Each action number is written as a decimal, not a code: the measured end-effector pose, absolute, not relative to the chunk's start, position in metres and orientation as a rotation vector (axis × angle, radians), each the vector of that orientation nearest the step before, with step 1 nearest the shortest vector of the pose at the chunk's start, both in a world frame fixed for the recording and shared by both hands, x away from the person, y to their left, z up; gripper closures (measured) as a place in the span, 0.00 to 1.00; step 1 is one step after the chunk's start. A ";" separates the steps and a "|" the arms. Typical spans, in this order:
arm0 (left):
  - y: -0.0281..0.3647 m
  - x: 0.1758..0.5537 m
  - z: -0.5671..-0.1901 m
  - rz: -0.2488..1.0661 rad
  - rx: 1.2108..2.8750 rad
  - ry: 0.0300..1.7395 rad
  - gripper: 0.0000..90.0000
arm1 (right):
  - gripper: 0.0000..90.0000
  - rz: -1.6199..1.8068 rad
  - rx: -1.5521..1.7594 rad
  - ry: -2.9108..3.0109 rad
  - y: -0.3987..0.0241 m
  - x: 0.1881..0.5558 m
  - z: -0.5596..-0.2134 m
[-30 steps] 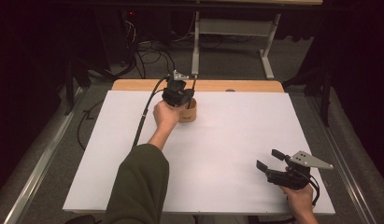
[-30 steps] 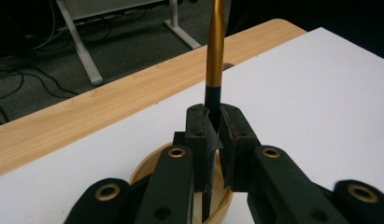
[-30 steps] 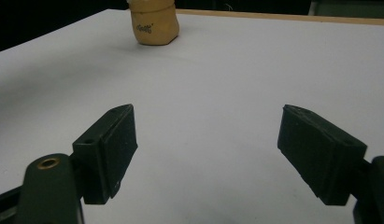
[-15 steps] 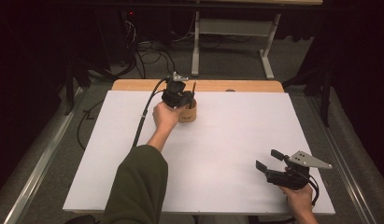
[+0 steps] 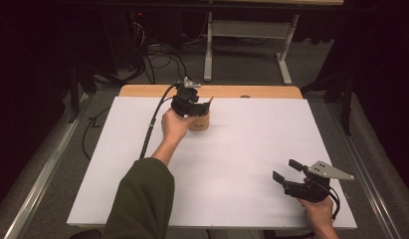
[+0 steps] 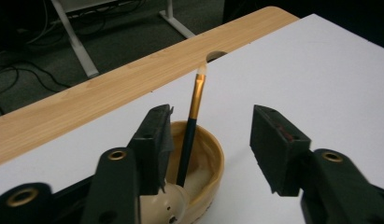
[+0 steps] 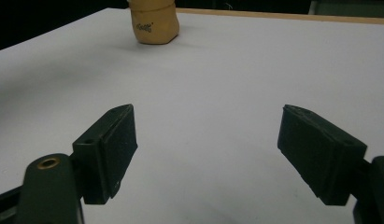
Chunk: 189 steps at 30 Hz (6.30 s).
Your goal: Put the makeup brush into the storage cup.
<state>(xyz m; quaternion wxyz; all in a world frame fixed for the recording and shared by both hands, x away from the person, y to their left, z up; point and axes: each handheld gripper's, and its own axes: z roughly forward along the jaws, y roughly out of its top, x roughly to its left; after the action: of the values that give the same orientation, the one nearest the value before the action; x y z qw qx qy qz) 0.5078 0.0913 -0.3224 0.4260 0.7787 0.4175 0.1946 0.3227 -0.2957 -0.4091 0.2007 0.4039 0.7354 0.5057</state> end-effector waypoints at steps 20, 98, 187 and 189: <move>0.114 0.479 -0.311 0.455 1.881 0.976 0.43 | 0.24 1.404 1.122 2.044 -0.295 0.323 -0.409; 0.146 0.429 -0.314 0.415 1.827 0.928 0.39 | 0.23 1.409 1.111 2.054 -0.293 0.323 -0.410; 0.182 0.391 -0.322 0.388 1.774 0.951 0.39 | 0.23 1.387 1.115 2.077 -0.290 0.324 -0.412; 0.182 0.389 -0.321 0.388 1.771 0.947 0.39 | 0.23 1.391 1.113 2.072 -0.291 0.324 -0.411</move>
<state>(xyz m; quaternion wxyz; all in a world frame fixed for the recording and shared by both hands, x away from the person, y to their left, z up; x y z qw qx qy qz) 0.3894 0.1817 -0.3210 0.5210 0.7391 0.3951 0.1618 0.3238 -0.2907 -0.4115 0.2034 0.3988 0.7425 0.4984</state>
